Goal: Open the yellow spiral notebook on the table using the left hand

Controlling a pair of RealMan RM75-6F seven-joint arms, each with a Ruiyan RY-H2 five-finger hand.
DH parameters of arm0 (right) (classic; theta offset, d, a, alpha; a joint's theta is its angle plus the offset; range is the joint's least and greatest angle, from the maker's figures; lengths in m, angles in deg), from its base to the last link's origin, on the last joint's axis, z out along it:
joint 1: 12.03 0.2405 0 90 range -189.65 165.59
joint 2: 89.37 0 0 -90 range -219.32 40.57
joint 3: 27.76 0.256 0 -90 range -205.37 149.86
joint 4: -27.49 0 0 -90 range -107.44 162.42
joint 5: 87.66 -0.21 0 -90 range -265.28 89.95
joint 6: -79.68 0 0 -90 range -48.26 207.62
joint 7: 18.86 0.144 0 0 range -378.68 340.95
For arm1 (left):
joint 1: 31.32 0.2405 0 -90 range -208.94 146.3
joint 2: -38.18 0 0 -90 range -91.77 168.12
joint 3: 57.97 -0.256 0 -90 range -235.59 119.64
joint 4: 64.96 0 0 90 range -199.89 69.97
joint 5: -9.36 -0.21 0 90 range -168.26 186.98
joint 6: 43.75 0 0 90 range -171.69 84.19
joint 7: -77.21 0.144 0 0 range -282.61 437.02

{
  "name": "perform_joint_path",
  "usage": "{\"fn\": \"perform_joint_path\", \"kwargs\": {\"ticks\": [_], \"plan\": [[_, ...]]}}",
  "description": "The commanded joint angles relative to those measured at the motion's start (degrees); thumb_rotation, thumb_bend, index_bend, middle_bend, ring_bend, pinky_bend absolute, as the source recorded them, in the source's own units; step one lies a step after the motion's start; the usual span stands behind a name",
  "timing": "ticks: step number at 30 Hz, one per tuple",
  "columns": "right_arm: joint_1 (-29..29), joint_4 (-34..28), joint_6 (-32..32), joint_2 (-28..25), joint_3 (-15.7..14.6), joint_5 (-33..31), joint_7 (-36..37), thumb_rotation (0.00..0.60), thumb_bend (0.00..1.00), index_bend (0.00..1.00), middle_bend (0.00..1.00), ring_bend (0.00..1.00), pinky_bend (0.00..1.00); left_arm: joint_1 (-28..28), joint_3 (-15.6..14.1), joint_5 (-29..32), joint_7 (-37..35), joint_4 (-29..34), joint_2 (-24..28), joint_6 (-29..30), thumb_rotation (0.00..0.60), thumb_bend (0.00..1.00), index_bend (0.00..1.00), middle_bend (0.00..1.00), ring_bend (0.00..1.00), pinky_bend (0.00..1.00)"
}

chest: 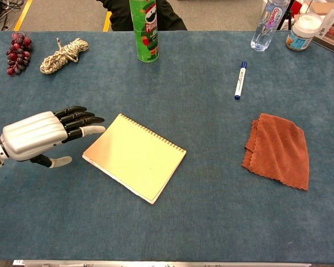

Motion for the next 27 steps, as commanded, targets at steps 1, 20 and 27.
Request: {"fn": "perform_joint_path", "kwargs": {"ticks": [1,20,27], "plan": [[-0.24,0.29,-0.20,-0.02,-0.01,-0.14,0.39,0.600,0.33,0.40,0.32,0.21,0.28,-0.61,0.00,0.69,-0.19,-0.16,-1.33,-0.56,0.600,0.30,0.00,0.00,0.00,0.00],[-1.19,2.19,-0.58,0.10,-0.10,-0.53,2.81,0.600,0.33,0.40,0.32,0.21,0.28,-3.78,-0.56,4.91,-0.10,-1.27,-5.86,-5.95,0.600,0.30,0.00,0.00,0.00,0.00],[-1.48,2.79,-0.57,0.26,-0.05,-0.85,3.47,0.600,0.33,0.40,0.32,0.21,0.28,-6.05,1.52,7.75,-2.83,-1.65,-7.09,-7.73,0.600,0.30,0.00,0.00,0.00,0.00]]}}
